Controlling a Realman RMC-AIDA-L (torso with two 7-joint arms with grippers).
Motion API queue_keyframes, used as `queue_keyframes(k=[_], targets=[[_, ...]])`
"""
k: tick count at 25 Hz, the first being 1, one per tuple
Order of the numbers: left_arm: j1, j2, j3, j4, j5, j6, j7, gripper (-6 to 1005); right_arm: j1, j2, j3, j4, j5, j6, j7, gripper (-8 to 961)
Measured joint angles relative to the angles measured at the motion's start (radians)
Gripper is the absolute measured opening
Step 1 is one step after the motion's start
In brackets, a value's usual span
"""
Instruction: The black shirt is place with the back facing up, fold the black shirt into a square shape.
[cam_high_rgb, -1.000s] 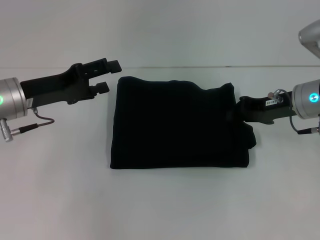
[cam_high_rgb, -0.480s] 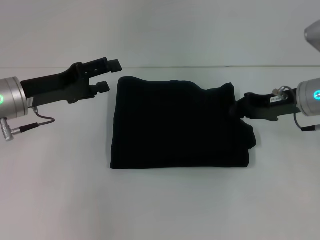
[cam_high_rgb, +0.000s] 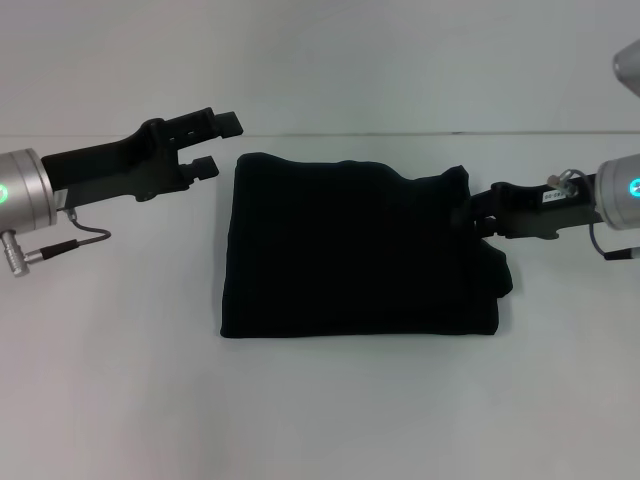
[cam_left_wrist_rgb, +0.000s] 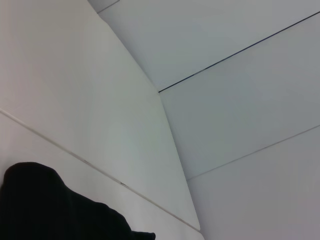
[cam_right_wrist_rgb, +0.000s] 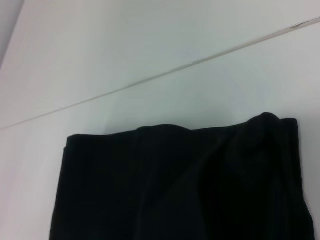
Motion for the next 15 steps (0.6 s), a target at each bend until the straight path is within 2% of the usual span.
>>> queue_keyframes(k=[7, 15], targets=[[-0.005, 0.002, 0.0, -0.013, -0.001, -0.006, 0.009, 890, 0.017, 0.042, -0.035, 0.012, -0.002, 0.077, -0.002, 457], [0.0, 0.001, 0.0, -0.014, -0.002, -0.006, 0.011, 889, 0.042, 0.064, -0.081, 0.077, -0.002, 0.175, -0.002, 456]])
